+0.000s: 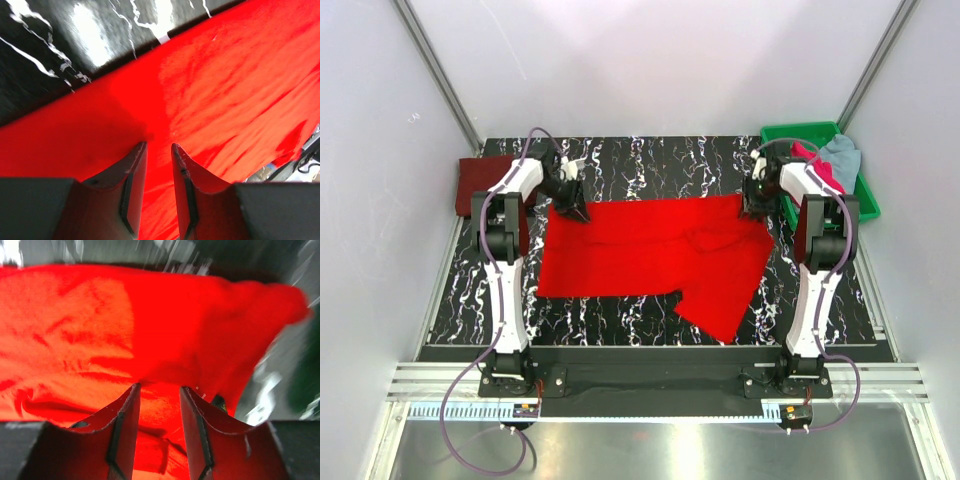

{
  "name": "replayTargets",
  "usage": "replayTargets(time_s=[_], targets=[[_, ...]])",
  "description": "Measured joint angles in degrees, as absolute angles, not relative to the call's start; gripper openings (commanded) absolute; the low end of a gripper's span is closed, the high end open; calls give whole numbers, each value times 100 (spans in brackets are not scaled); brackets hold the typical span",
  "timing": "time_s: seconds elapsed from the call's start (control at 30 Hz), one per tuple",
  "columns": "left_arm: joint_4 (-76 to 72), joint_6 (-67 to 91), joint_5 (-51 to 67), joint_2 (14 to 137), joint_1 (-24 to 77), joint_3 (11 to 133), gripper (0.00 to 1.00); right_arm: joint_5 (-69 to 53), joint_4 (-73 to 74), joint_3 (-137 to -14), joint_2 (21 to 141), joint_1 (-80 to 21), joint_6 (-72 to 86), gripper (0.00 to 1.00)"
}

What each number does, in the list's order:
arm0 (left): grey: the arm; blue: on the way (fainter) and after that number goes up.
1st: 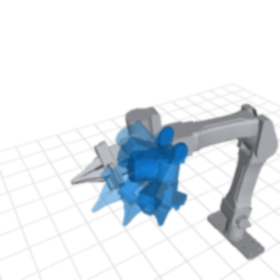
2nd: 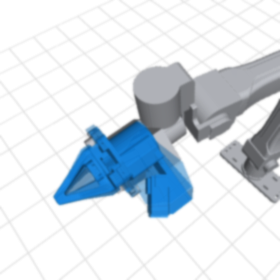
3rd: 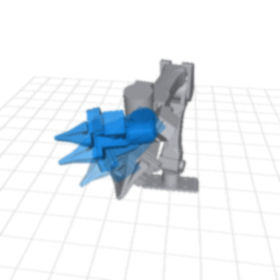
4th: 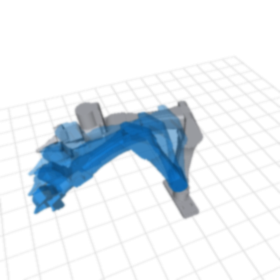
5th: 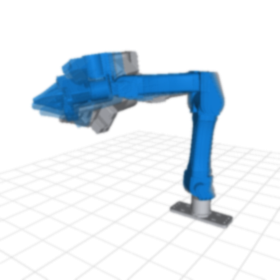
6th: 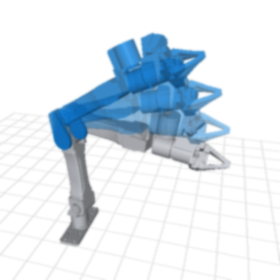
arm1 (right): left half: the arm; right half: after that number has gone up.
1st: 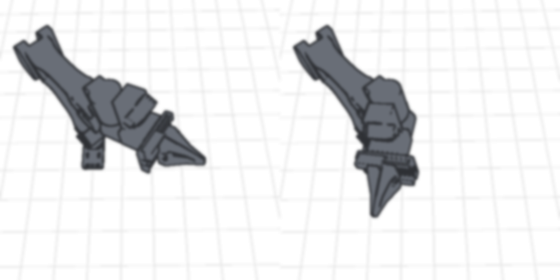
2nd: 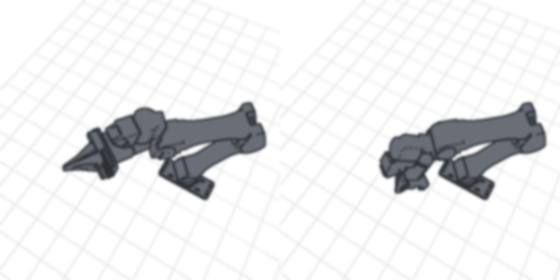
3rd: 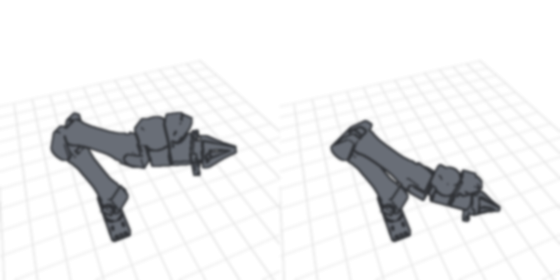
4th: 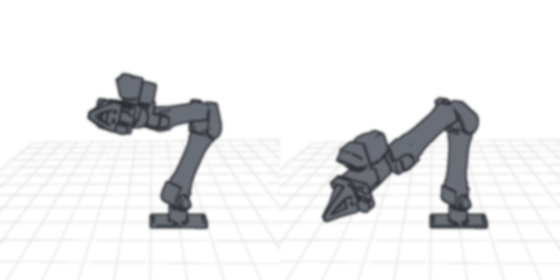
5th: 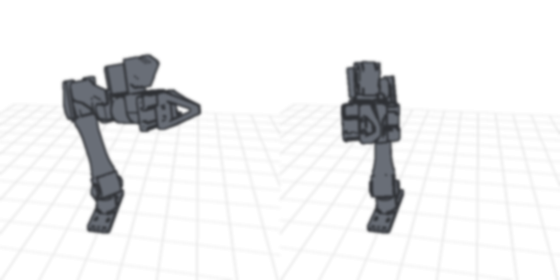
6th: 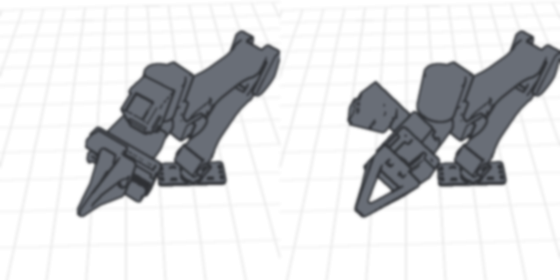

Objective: Fold and stack the t-shirts
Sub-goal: Fold the tshirt

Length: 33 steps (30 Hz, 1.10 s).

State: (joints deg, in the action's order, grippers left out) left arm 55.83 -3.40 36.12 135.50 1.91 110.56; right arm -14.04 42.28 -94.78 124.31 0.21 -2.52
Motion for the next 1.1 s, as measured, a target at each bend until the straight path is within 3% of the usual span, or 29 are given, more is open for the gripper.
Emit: replayTargets(time_s=[0.3,0.57,0.87,1.1], targets=[[5572,-290,3374,13920,207,11799,36,-1446,4217,-11096,13441,224,-279,45],[5520,-349,3013,13882,213,11933,37,-1457,4222,-11203,13465,224,-279,47],[5555,-451,3188,12623,174,10807,36,-1474,4320,-10680,12239,191,-974,54],[5714,-572,3275,12440,161,10099,36,-1531,4005,-9317,10975,-235,-2169,54]])
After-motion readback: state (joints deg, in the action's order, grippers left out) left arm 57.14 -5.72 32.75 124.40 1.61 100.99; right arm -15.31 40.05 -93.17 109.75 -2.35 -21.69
